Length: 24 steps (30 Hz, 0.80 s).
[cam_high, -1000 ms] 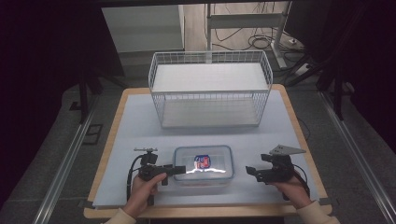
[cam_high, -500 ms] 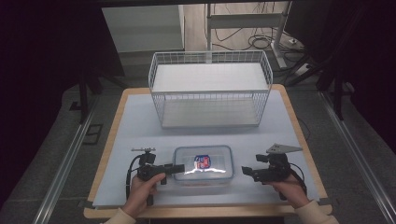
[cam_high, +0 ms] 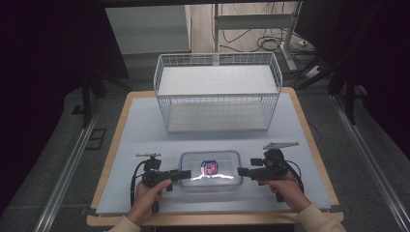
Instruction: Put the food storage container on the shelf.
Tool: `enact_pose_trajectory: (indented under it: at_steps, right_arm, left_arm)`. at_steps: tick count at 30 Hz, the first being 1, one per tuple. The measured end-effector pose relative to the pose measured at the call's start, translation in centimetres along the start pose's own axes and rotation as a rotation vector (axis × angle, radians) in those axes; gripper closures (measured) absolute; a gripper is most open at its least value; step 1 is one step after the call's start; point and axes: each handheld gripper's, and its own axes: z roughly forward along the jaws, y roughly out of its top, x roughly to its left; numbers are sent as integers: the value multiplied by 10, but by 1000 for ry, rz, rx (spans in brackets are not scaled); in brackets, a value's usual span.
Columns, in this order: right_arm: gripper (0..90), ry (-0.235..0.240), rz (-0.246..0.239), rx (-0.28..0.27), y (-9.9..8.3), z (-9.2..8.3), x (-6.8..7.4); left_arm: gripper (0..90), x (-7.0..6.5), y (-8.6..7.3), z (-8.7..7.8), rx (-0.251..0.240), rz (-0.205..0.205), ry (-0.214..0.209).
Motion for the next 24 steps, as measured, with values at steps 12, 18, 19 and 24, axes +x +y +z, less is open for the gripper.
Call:
enact_pose_trajectory:
  at_steps: [12,18,19,24]
  right_arm:
    - [219,70,96,70,3,20,-2]
    - [251,151,160,98,2,25,-6]
    - [239,155,176,108,1,26,-6]
    - [318,161,190,107,2,23,-8]
  left_arm:
    - [309,0,0,0,5,6,-2]
    - [308,0,0,0,4,7,-1]
    - [308,0,0,0,4,7,-1]
    - [306,0,0,0,0,9,2]
